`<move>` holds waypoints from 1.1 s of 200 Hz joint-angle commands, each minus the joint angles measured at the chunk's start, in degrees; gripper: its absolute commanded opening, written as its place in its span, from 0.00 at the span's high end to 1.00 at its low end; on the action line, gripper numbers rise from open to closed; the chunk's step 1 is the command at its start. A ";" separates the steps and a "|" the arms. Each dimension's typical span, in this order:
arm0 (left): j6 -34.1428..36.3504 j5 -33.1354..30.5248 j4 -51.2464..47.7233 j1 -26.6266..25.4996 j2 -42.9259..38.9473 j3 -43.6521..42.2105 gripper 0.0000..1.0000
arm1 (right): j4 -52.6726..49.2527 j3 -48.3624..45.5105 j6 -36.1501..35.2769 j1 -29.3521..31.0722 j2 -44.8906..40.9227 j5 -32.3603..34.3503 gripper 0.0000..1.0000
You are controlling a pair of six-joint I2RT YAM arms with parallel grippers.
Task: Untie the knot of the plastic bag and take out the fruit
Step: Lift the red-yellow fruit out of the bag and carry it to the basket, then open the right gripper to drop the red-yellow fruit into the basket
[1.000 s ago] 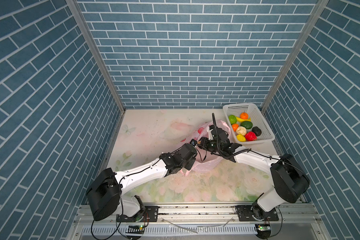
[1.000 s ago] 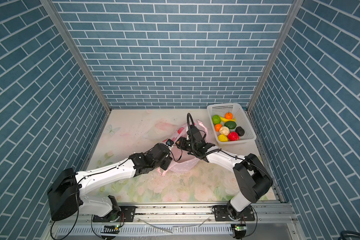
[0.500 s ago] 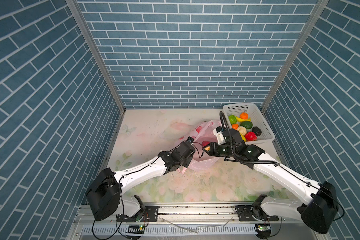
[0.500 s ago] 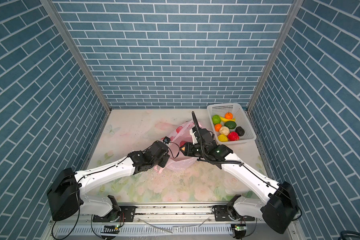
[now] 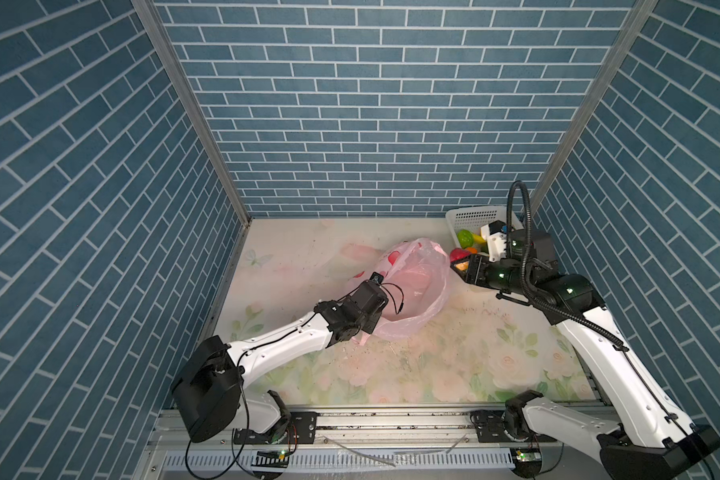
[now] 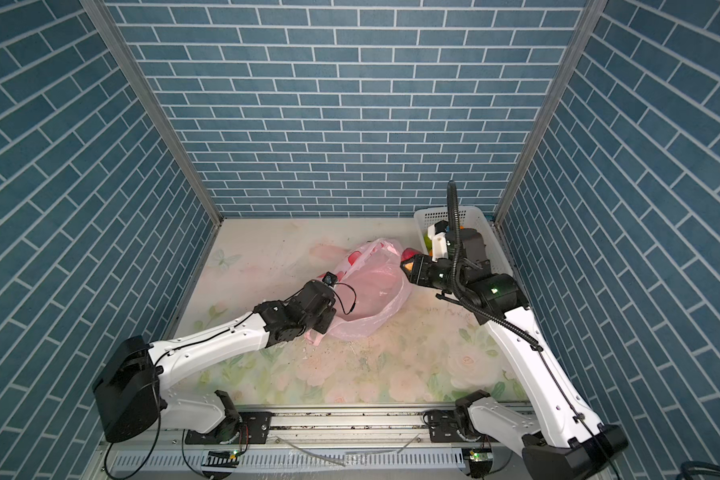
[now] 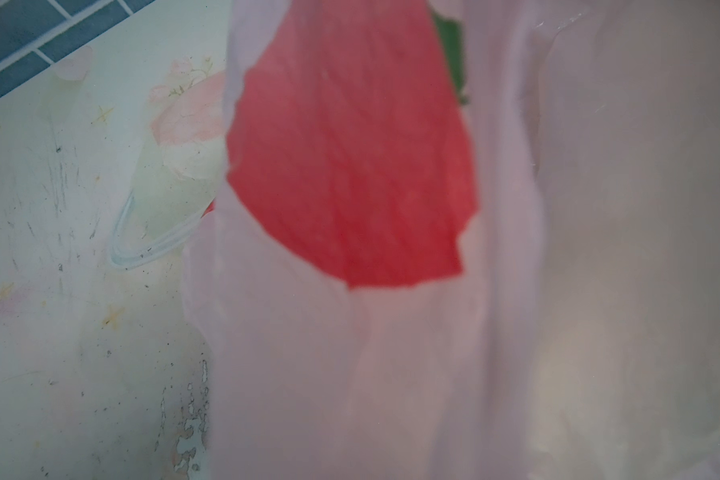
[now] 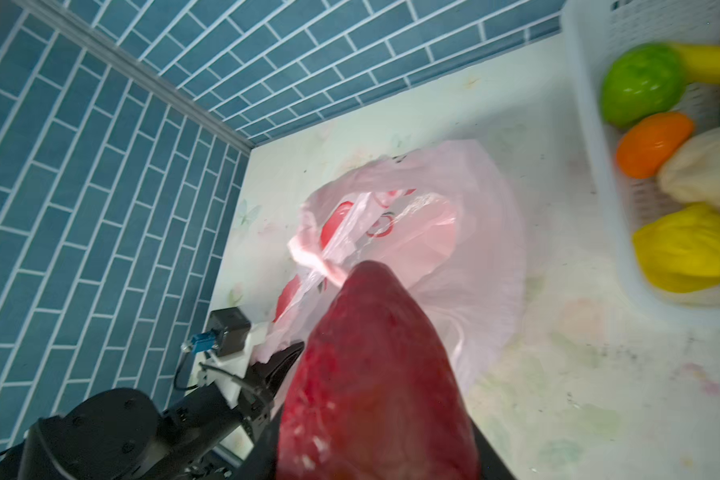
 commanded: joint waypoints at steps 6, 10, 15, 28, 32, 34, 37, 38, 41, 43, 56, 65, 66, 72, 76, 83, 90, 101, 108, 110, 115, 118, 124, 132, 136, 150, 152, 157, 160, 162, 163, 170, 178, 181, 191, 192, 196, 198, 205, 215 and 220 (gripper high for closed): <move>-0.35 -0.33 -0.47 0.34 -1.19 -0.11 1.00 | -2.82 2.32 -6.53 -7.50 2.17 -0.84 0.57; -0.35 -0.28 -0.37 0.34 -1.20 -0.11 1.00 | -2.23 2.07 -6.66 -8.78 2.81 -0.84 0.57; -0.35 -0.28 -0.21 0.34 -1.19 -0.18 1.00 | -1.08 1.50 -6.68 -10.44 3.44 -0.95 0.57; -0.43 -0.11 0.14 0.34 -1.27 -0.33 1.00 | 3.27 -0.46 -5.74 -15.22 5.84 -2.79 0.57; -0.52 -0.02 0.24 0.34 -1.27 -0.37 1.00 | 5.08 -1.18 -5.30 -16.59 6.78 -3.54 0.57; -0.57 -0.01 0.20 0.34 -1.21 -0.37 1.00 | 6.10 -1.52 -5.10 -17.19 7.32 -3.87 0.57; -0.57 -0.03 0.31 0.34 -1.29 -0.37 1.00 | 7.43 -1.98 -4.84 -18.24 8.18 -4.27 0.57; -0.59 0.02 0.32 0.34 -1.33 -0.41 1.00 | 7.86 -2.08 -4.79 -18.46 8.56 -4.36 0.57; -0.65 -0.01 0.34 0.34 -1.34 -0.45 1.00 | 8.99 -2.36 -4.57 -19.38 9.46 -4.55 0.57; -0.69 0.06 0.34 0.34 -1.30 -0.46 1.00 | 9.69 -2.43 -4.39 -19.94 10.25 -4.65 0.57; -0.70 0.04 0.34 0.34 -1.47 -0.55 1.00 | 14.30 -2.69 -4.31 -22.38 15.23 -5.23 0.57; -0.66 -0.02 0.42 0.34 -1.67 -0.55 1.00 | 16.84 -1.92 -4.50 -23.61 19.03 -5.18 0.58; -0.64 -0.02 0.42 0.34 -1.65 -0.55 1.00 | 17.09 -1.83 -4.53 -23.74 19.56 -5.16 0.58; -0.54 -0.03 0.43 0.34 -1.74 -0.63 1.00 | 18.33 -0.91 -4.86 -24.46 22.23 -5.00 0.57; -0.50 -0.08 0.43 0.34 -1.88 -0.63 1.00 | 19.03 -0.22 -5.04 -24.88 23.93 -4.66 0.58; -0.36 -0.08 0.42 0.34 -1.92 -0.70 1.00 | 20.22 1.14 -5.18 -25.59 26.91 -4.11 0.58; -0.35 -0.18 0.43 0.34 -2.05 -0.72 1.00 | 21.14 2.92 -5.42 -26.12 29.82 -3.73 0.58; -0.35 -0.03 0.47 0.34 -2.02 -0.72 1.00 | 21.65 6.39 -5.88 -26.88 34.38 -2.75 0.58; -0.33 0.29 0.58 0.34 -2.04 -0.72 1.00 | 21.74 8.81 -6.18 -27.31 37.28 -2.24 0.58; -0.42 0.20 0.60 0.34 -2.02 -0.72 1.00 | 21.63 9.53 -6.29 -27.41 37.97 -2.02 0.58; -0.50 0.33 0.68 0.34 -2.05 -0.72 1.00 | 21.35 11.58 -6.48 -27.71 39.93 -1.63 0.58; -0.48 0.26 0.69 0.34 -2.04 -0.72 1.00 | 21.24 12.72 -6.58 -27.88 41.16 -1.44 0.58; -0.53 0.36 0.78 0.35 -2.00 -0.72 1.00 | 20.80 15.00 -6.87 -28.15 43.59 -0.93 0.58; -0.62 0.44 0.93 0.34 -1.98 -0.72 1.00 | 20.04 18.15 -7.09 -28.58 46.39 -0.33 0.57; -0.69 0.40 0.95 0.34 -1.93 -0.72 1.00 | 19.81 19.59 -7.12 -28.79 47.67 -0.17 0.57; -0.68 0.28 1.11 0.35 -1.75 -0.72 1.00 | 18.23 25.04 -7.71 -29.26 51.82 0.56 0.57; -0.69 0.30 1.13 0.34 -1.79 -0.72 1.00 | 17.96 25.76 -7.77 -29.31 52.55 0.61 0.57; -0.70 0.30 1.20 0.34 -1.71 -0.72 1.00 | 16.94 28.08 -8.09 -29.45 54.16 0.80 0.56; -0.70 0.43 1.28 0.34 -1.68 -0.72 1.00 | 16.20 29.42 -8.27 -29.57 55.06 0.97 0.56; -0.76 0.41 1.30 0.34 -1.64 -0.72 1.00 | 15.25 30.52 -8.40 -29.58 55.51 1.06 0.56; -0.73 0.33 1.30 0.34 -1.59 -0.72 1.00 | 14.98 31.00 -8.42 -29.58 55.86 1.12 0.56; -0.78 0.43 1.39 0.34 -1.50 -0.64 1.00 | 12.97 34.59 -8.84 -29.74 58.43 1.30 0.55; -0.79 0.61 1.39 0.34 -1.29 -0.57 1.00 | 11.15 38.07 -9.28 -29.85 60.93 1.60 0.52; -0.76 0.68 1.46 0.34 -1.22 -0.55 1.00 | 10.57 39.19 -9.46 -29.90 61.74 1.78 0.51; -0.79 0.59 1.48 0.34 -1.00 -0.46 1.00 | 9.19 42.32 -9.83 -29.94 64.46 2.42 0.47; -0.75 0.64 1.48 0.34 -1.01 -0.46 1.00 | 9.05 42.52 -9.88 -29.94 64.69 2.46 0.46; -0.78 0.64 1.48 0.34 -1.01 -0.46 1.00 | 8.51 43.62 -10.01 -29.94 65.48 2.71 0.44; -0.79 0.61 1.48 0.34 -0.97 -0.46 1.00 | 8.23 44.20 -10.08 -29.94 65.83 2.82 0.43; -0.75 0.70 1.49 0.34 -0.93 -0.37 1.00 | 7.33 45.88 -10.35 -29.94 66.91 3.02 0.39; -0.70 0.69 1.48 0.34 -0.84 -0.29 1.00 | 5.97 47.95 -10.59 -29.94 68.30 3.37 0.34; -0.70 0.67 1.49 0.34 -0.70 -0.28 1.00 | 5.57 48.67 -10.66 -29.94 68.79 3.53 0.32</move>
